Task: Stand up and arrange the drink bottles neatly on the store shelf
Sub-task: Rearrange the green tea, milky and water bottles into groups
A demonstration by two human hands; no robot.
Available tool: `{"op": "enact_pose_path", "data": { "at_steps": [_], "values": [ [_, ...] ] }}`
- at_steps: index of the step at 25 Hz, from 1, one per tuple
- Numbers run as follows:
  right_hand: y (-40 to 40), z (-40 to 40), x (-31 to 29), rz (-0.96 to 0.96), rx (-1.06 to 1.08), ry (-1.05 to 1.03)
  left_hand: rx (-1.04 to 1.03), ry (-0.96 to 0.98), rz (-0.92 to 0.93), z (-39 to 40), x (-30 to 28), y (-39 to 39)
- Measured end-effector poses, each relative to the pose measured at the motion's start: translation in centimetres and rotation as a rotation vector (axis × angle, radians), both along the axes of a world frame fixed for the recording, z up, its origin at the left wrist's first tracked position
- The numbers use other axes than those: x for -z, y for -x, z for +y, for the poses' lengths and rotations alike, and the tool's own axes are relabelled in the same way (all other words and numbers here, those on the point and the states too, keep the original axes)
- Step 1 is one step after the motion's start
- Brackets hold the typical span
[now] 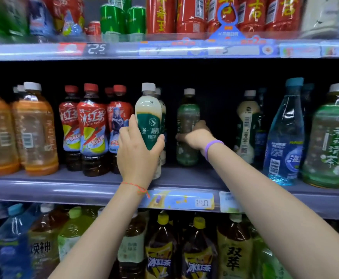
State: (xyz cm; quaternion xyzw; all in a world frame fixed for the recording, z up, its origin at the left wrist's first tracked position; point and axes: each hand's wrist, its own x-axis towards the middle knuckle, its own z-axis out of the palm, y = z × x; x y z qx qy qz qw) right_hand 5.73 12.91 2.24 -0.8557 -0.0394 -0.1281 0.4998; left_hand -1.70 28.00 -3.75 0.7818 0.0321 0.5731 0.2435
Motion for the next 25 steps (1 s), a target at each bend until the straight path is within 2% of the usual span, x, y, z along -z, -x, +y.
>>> {"op": "enact_pose_path", "data": {
  "at_steps": [6, 9, 11, 12, 14, 16, 18, 21, 25],
  "values": [
    [3.2, -5.2, 1.9, -0.23, 0.27, 0.178, 0.132, 0.043, 0.061, -3.3, -0.4, 0.1],
    [5.4, -6.0, 2.5, -0.573, 0.393, 0.258, 0.3, 0.027, 0.145, -6.0, -0.7, -0.2],
    [6.9, -6.3, 2.6, -0.776, 0.316, 0.161, 0.451, 0.092, 0.19, -7.0, -0.9, -0.6],
    [7.7, -6.1, 2.7, -0.78, 0.218, 0.072, 0.451, 0.156, 0.165, -7.0, -1.0, -0.9],
    [8.8, -5.7, 2.7, -0.566, 0.013, -0.043, 0.298, 0.265, 0.098, -6.2, -1.4, -1.1],
    [8.9, -4.9, 2.8, -0.348, -0.066, -0.028, 0.235, 0.348, 0.189, -5.3, -1.9, -1.2],
    [8.4, -4.3, 3.1, -0.258, -0.061, 0.012, 0.275, 0.459, 0.359, -4.4, -2.5, -2.3],
    [7.9, -4.4, 3.5, -0.257, -0.019, 0.041, 0.31, 0.53, 0.461, -3.5, -3.3, -3.5],
    [7.9, -5.6, 4.3, -0.386, 0.174, 0.147, 0.371, 0.468, 0.493, -4.6, -3.2, -3.2]
  ]
}}
